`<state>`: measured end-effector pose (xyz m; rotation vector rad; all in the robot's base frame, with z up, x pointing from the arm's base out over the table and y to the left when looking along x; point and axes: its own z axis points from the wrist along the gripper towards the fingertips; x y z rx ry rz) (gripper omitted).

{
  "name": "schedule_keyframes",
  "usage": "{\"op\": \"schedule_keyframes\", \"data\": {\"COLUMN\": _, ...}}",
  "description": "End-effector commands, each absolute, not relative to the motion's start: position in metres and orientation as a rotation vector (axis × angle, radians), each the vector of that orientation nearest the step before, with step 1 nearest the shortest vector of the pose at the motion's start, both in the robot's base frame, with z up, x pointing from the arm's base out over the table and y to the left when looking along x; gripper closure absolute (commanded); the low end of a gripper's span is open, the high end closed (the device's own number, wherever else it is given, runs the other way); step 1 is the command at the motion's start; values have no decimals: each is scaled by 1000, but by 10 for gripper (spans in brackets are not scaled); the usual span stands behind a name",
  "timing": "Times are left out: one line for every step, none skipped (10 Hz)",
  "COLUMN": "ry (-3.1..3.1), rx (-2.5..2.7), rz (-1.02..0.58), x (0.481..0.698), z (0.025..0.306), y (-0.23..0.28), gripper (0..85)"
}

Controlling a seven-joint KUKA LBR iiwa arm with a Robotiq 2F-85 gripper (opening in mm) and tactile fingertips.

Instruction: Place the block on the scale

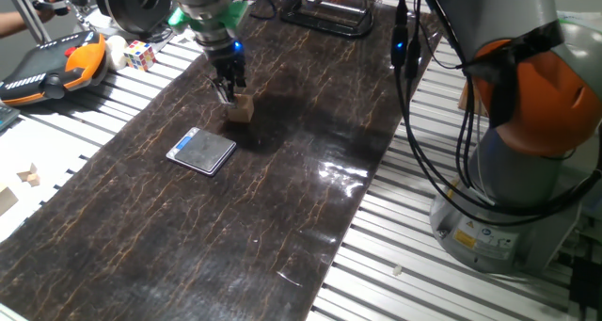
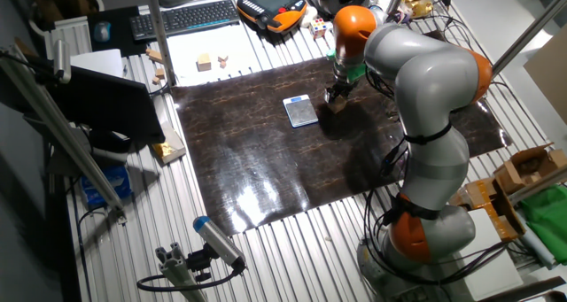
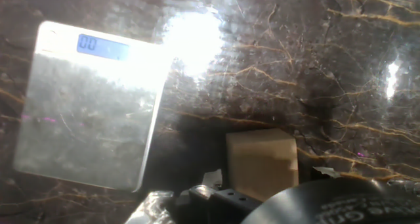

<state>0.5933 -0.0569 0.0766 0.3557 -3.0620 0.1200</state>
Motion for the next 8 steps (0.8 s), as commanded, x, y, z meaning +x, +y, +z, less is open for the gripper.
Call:
{"op": "schedule_keyframes", "data": {"ry": -3059, "rx": 360, "rz": 128, "x": 593, "z": 76, "y": -58, "gripper": 160}}
{"op": "schedule_keyframes", "data": {"ry": -3060, "rx": 365, "rz": 118, "x": 593, "z": 76, "y": -60, "gripper": 160}}
{"op": "schedule_keyframes", "data": {"ry": -3056, "rx": 365, "rz": 108, "x": 593, "z": 76, "y": -60, "gripper": 160}}
{"op": "schedule_keyframes", "data": {"ry": -3067, "rx": 365, "rz": 84, "x": 593, "z": 77, "y": -59, "gripper": 157}}
{"op": "schedule_keyframes", "data": {"ry": -3076, "rx": 364, "rz": 102, "x": 596, "z": 82, "y": -59, "gripper": 140}}
{"op": "schedule_keyframes", "data": {"ry": -3050, "rx": 376, "rz": 90, "x": 599, "z": 86, "y": -61, "gripper": 147}}
{"op": "schedule_keyframes", "data": {"ry": -3054, "rx": 389, "rz": 81, "x": 598, "z": 84, "y": -61, "gripper": 153}}
{"op": "schedule_keyframes", "data": {"ry": -3049, "rx": 393, "rz": 65, "x": 596, "z": 84, "y": -60, "gripper": 157}}
